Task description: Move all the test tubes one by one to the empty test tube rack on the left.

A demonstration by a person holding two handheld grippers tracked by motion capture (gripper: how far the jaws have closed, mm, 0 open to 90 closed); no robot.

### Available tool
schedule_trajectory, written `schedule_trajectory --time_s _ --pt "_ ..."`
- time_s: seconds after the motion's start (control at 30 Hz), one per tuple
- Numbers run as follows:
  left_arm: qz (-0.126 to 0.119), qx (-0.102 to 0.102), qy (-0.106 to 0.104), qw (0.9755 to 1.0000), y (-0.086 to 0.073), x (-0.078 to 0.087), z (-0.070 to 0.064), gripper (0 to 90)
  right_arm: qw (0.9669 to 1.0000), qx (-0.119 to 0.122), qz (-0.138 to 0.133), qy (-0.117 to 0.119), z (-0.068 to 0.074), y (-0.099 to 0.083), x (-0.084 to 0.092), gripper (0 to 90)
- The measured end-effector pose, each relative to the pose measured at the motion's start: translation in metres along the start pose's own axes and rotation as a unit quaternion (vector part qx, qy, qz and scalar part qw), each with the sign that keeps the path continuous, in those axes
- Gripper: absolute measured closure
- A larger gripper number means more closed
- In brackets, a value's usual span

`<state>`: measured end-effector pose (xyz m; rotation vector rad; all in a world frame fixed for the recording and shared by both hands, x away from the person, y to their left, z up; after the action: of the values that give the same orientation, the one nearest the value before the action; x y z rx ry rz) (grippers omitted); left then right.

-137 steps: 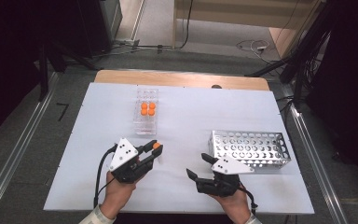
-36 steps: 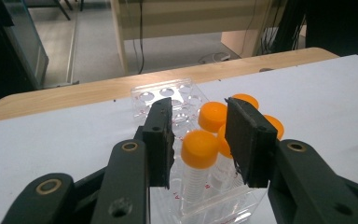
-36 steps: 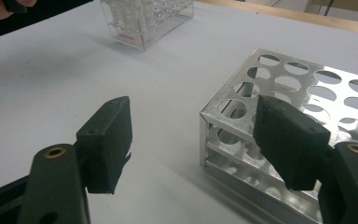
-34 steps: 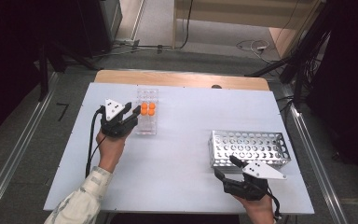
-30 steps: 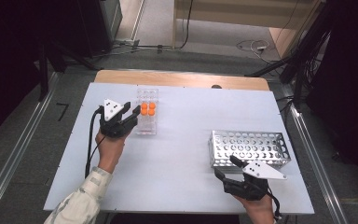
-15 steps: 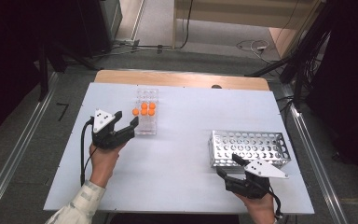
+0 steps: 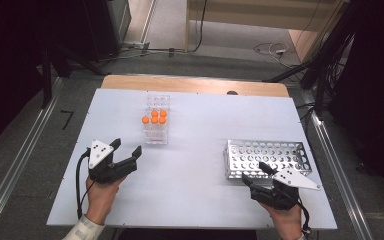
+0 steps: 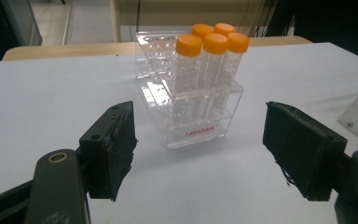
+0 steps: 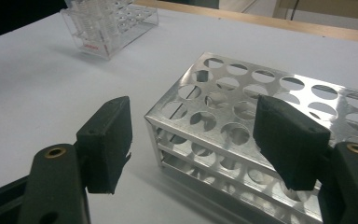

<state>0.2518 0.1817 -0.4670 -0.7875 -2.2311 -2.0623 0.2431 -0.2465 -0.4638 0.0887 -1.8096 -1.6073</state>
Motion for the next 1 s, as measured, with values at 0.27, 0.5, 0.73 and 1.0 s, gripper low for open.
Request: schedule_trajectory --time_s 0.27,0.5,0.73,1.0 --pt "0.005 -0.007 0.005 0.9999 -0.013 0.015 -0.001 22.9 0.9998 -0.009 -0.003 -0.015 -0.014 -0.002 0.007 26.5" --pt "0.008 -0.002 0.020 0.9998 -0.023 0.027 0.010 22.7 0.9991 -0.015 -0.007 -0.039 -0.028 -0.006 0.015 26.5" --pt "0.012 0.006 0.041 0.9991 -0.030 0.036 0.025 22.5 0.9977 -0.027 -0.009 -0.062 -0.044 -0.011 0.024 26.4" --pt "0.016 0.009 0.063 0.9979 -0.036 0.044 0.038 22.1 0.9944 -0.047 -0.010 -0.094 -0.066 -0.019 0.035 26.3"
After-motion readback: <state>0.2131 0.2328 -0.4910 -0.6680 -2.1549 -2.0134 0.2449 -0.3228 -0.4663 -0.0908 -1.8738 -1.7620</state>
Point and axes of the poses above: each handheld gripper's, and its own axes: x roughly backward along the jaws, y roughly out of its top, z roughly to its left, the point moved 3 cm from there along -x, roughly forward along the jaws, and after that the axes turned 3 degrees about -y, right-handed, at the moved point
